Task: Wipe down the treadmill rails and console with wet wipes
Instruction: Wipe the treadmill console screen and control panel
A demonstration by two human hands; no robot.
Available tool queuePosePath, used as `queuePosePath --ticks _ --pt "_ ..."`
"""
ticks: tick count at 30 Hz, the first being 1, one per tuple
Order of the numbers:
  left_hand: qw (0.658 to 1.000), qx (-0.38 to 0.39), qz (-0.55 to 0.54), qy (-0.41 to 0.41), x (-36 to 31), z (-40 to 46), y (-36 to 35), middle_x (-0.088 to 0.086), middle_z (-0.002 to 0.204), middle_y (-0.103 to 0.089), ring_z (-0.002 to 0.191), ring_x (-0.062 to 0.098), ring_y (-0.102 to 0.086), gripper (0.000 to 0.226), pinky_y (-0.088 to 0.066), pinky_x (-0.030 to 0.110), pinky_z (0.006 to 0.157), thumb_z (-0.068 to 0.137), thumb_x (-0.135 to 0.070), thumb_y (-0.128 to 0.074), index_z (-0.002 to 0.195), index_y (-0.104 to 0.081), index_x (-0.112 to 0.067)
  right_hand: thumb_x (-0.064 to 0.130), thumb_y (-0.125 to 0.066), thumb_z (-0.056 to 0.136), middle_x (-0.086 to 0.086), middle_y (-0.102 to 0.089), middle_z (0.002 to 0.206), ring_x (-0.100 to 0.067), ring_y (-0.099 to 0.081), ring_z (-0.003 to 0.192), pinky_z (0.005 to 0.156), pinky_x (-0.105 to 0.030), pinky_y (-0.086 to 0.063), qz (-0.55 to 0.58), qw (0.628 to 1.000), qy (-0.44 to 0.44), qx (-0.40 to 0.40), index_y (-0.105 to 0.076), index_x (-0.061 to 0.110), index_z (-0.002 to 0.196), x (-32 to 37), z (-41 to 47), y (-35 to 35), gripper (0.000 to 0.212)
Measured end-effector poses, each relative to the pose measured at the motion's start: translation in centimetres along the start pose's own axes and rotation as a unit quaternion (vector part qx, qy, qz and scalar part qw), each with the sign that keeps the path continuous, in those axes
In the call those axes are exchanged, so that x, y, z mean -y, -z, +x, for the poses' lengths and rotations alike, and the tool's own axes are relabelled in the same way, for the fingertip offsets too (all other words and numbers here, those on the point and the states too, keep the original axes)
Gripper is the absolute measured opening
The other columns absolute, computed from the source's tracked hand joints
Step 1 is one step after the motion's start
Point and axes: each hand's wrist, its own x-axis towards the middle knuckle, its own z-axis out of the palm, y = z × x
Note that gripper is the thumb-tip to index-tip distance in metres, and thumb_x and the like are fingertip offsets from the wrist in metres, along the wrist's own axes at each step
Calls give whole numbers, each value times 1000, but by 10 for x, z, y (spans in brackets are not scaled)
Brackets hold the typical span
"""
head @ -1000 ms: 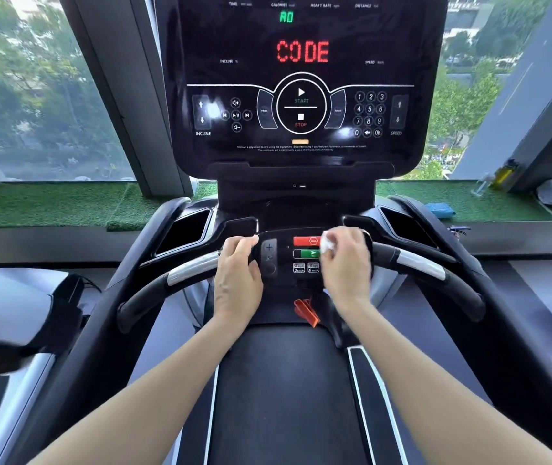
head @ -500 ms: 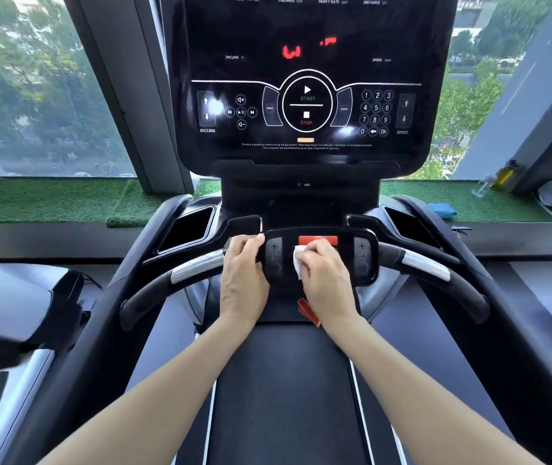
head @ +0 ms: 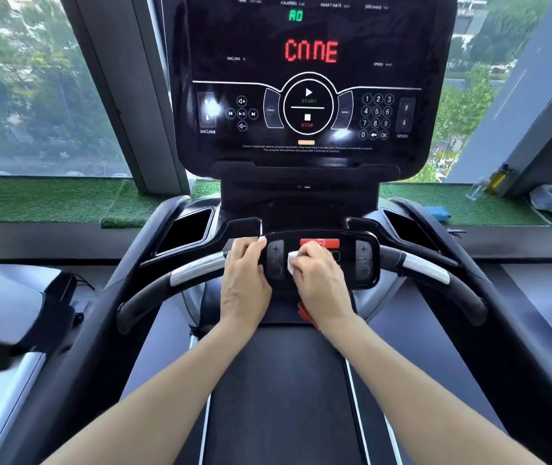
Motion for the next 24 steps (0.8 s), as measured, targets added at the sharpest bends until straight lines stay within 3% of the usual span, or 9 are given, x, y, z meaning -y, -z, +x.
queuePosePath --ticks 6,10,14,17,20,24 --pt "1000 16 2 5 -1 0 3 0 120 -49 109 21 -50 50 -43 25 92 84 12 -48 130 -54 -7 7 -55 89 -9 -56 86 -27 -55 78 62 -38 -47 27 998 -56 -20 -65 2 78 3 33 5 16" --pt "1000 10 -4 4 0 0 1 2 119 -50 107 23 -51 49 -45 33 91 84 11 -46 129 -56 -7 19 -46 89 -5 -50 79 -25 -51 73 57 -34 -41 37 999 -16 1 -58 6 72 16 3 -11 24" --pt "1000 16 -3 2 1 1 1 0 117 -51 106 22 -50 47 -42 24 86 84 10 -46 127 -56 -8 15 -52 91 -8 -53 86 -26 -53 78 58 -36 -46 45 999 -2 12 -62 3 80 23 18 -12 19" --pt "999 13 42 -1 -1 0 3 1 120 -50 110 20 -48 51 -38 23 89 82 9 -50 129 -54 -10 18 -42 91 -8 -52 90 -25 -52 80 65 -38 -45 48 998 -30 0 -60 4 79 9 25 5 27" --pt "994 -8 110 -23 -9 -1 -3 -1 118 -52 108 22 -48 49 -35 32 93 78 4 -58 122 -58 -16 9 -48 91 -9 -52 95 -26 -53 85 72 -39 -45 52 995 -83 -18 -62 2 83 -17 21 25 18" --pt "988 1 130 -80 -22 -2 -17 -1 113 -56 104 22 -51 43 -31 30 94 75 0 -63 114 -62 -17 6 -51 92 -8 -53 99 -25 -54 86 74 -39 -46 47 989 -131 -42 -65 2 93 -43 14 42 15"
